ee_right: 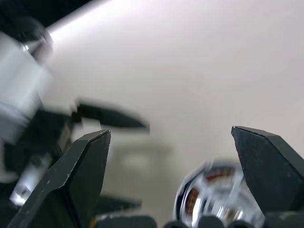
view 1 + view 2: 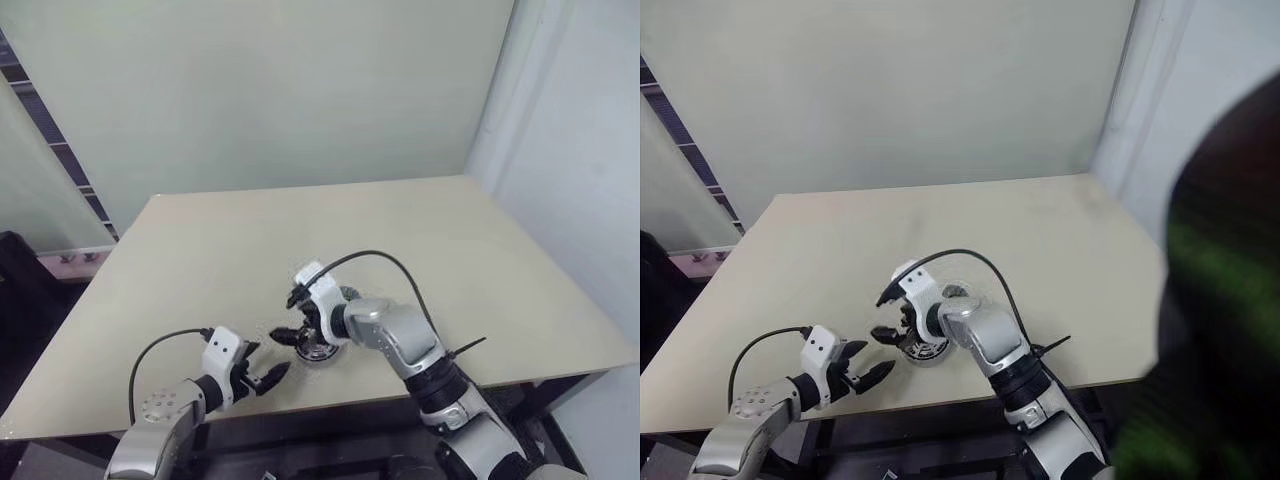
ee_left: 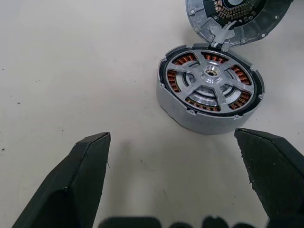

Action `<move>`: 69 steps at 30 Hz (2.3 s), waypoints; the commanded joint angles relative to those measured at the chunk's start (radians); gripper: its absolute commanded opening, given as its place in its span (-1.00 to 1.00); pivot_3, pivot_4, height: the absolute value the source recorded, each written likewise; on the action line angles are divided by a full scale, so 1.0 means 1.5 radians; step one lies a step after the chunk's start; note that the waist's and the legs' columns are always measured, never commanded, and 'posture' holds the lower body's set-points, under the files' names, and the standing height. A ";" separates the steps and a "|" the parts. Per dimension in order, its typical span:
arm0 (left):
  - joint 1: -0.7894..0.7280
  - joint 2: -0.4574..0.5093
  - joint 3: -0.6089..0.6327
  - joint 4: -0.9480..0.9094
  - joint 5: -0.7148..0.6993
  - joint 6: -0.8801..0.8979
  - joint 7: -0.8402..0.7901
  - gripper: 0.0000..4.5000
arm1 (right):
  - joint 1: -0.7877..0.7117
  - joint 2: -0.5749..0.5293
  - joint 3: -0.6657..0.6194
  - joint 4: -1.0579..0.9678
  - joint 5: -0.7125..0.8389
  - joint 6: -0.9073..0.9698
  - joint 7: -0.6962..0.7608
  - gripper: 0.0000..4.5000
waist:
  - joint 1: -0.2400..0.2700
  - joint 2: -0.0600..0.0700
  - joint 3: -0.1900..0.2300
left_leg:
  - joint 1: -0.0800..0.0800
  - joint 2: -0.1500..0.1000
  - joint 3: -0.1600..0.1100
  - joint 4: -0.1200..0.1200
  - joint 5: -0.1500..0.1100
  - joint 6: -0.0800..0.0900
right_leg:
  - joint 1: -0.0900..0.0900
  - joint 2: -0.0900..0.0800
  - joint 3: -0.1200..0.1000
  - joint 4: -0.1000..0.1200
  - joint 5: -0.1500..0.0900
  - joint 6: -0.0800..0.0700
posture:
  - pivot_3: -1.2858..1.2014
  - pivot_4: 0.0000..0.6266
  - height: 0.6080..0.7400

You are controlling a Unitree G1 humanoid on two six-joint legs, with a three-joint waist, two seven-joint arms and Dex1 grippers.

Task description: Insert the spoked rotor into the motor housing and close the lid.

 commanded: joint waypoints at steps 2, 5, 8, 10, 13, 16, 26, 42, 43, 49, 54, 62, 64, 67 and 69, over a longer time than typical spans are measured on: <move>-0.013 0.005 0.026 -0.022 -0.019 0.002 -0.001 1.00 | -0.052 -0.071 -0.021 -0.046 -0.054 -0.132 -0.029 1.00 | 0.000 0.000 0.000 | 0.000 0.000 0.000 0.000 0.000 0.000 | 0.000 0.000 0.000 -0.001 0.000 0.000 | 0.03 -1.00 1.00; -0.012 0.014 0.048 -0.009 -0.029 0.002 -0.007 1.00 | -0.066 -0.139 -0.015 -0.026 -0.103 -0.196 -0.044 1.00 | 0.000 0.000 0.000 | 0.000 0.000 0.001 0.000 0.000 0.000 | 0.000 0.000 0.000 -0.001 0.000 0.000 | 0.03 -1.00 1.00; -0.005 0.029 0.062 0.000 -0.031 0.002 -0.015 1.00 | -0.067 -0.198 -0.017 0.007 -0.143 -0.234 -0.057 1.00 | 0.000 0.000 0.000 | 0.000 0.000 0.001 -0.001 0.000 0.000 | -0.001 0.000 0.000 -0.001 0.000 -0.001 | 0.03 -1.00 1.00; -0.002 0.034 0.066 0.001 -0.034 0.002 -0.017 1.00 | -0.064 -0.234 -0.010 0.030 -0.170 -0.251 -0.060 1.00 | 0.000 0.000 0.000 | 0.000 0.000 0.001 -0.002 0.000 0.000 | -0.001 0.000 0.000 -0.001 -0.001 -0.001 | 0.03 -1.00 1.00; -0.002 0.036 0.069 -0.002 -0.037 0.005 -0.018 1.00 | -0.055 -0.268 -0.006 0.061 -0.195 -0.261 -0.057 1.00 | 0.000 0.000 0.000 | -0.001 0.000 0.002 -0.001 0.000 0.000 | -0.001 0.000 0.001 -0.001 -0.001 -0.001 | 0.03 -1.00 1.00; -0.003 0.035 0.068 -0.009 -0.038 0.010 -0.019 1.00 | -0.040 -0.290 -0.004 0.089 -0.208 -0.265 -0.045 1.00 | 0.000 0.000 0.000 | -0.001 0.000 0.002 -0.001 0.000 0.000 | -0.001 0.000 0.001 -0.001 -0.001 -0.001 | 0.03 -1.00 1.00; -0.015 0.033 0.062 -0.017 -0.044 0.030 -0.028 1.00 | 0.027 -0.256 0.025 0.106 -0.193 -0.269 0.024 1.00 | 0.000 0.000 0.001 | 0.000 0.000 0.002 -0.001 0.000 0.000 | 0.000 0.000 0.001 -0.001 -0.001 -0.001 | 0.03 -1.00 1.00; 0.007 0.035 0.059 -0.049 -0.046 0.042 -0.030 1.00 | 0.073 -0.094 0.083 0.141 -0.176 -0.295 0.037 1.00 | 0.001 0.000 0.001 | 0.000 0.001 0.001 -0.001 0.000 0.000 | 0.000 0.001 0.001 0.000 -0.001 -0.001 | 0.03 -1.00 1.00; 0.008 0.035 0.059 -0.050 -0.046 0.041 -0.030 1.00 | 0.072 -0.093 0.082 0.147 -0.175 -0.299 0.037 1.00 | 0.001 0.000 0.001 | 0.000 0.000 0.001 -0.001 0.000 0.000 | 0.000 0.000 0.001 0.000 -0.001 -0.001 | 0.03 -1.00 1.00; 0.013 0.032 0.056 -0.050 -0.043 0.038 -0.026 1.00 | 0.061 -0.102 0.052 0.164 -0.152 -0.324 0.053 1.00 | 0.000 0.000 0.001 | 0.000 0.000 0.001 -0.001 0.000 0.000 | 0.000 0.001 0.001 0.000 -0.001 -0.001 | 0.03 -1.00 1.00; 0.006 0.030 0.050 -0.043 -0.041 0.036 -0.026 1.00 | 0.046 -0.103 -0.001 0.166 -0.087 -0.335 0.113 1.00 | 0.000 0.000 0.001 | 0.000 0.000 0.001 -0.001 0.000 0.000 | 0.000 0.001 0.001 0.000 -0.001 -0.001 | 0.03 -1.00 1.00; -0.009 0.028 0.037 -0.031 -0.037 0.027 -0.029 1.00 | 0.016 -0.132 -0.005 0.201 -0.060 -0.387 0.213 1.00 | 0.000 0.000 0.001 | 0.000 0.000 0.001 -0.001 0.000 0.000 | 0.000 0.001 0.001 0.000 -0.001 -0.001 | 0.03 -1.00 1.00; -0.010 0.028 0.033 -0.032 -0.038 0.026 -0.030 1.00 | 0.007 -0.137 0.004 0.226 -0.063 -0.406 0.241 1.00 | 0.000 0.000 0.001 | 0.000 0.000 0.001 -0.001 0.000 0.000 | 0.000 0.001 0.001 0.000 -0.001 -0.001 | 0.03 -1.00 1.00; -0.010 0.029 0.032 -0.034 -0.038 0.025 -0.030 1.00 | -0.012 -0.136 0.011 0.271 -0.070 -0.438 0.267 1.00 | 0.000 0.000 0.001 | 0.000 0.000 0.001 -0.001 0.000 0.000 | 0.000 0.001 0.001 0.000 -0.001 -0.001 | 0.03 -1.00 1.00; -0.007 0.031 0.033 -0.038 -0.039 0.025 -0.030 1.00 | -0.027 -0.131 0.014 0.306 -0.075 -0.458 0.274 1.00 | 0.000 0.000 0.001 | 0.000 0.000 0.001 -0.001 0.000 0.000 | 0.000 0.001 0.001 0.000 -0.001 -0.001 | 0.03 -1.00 1.00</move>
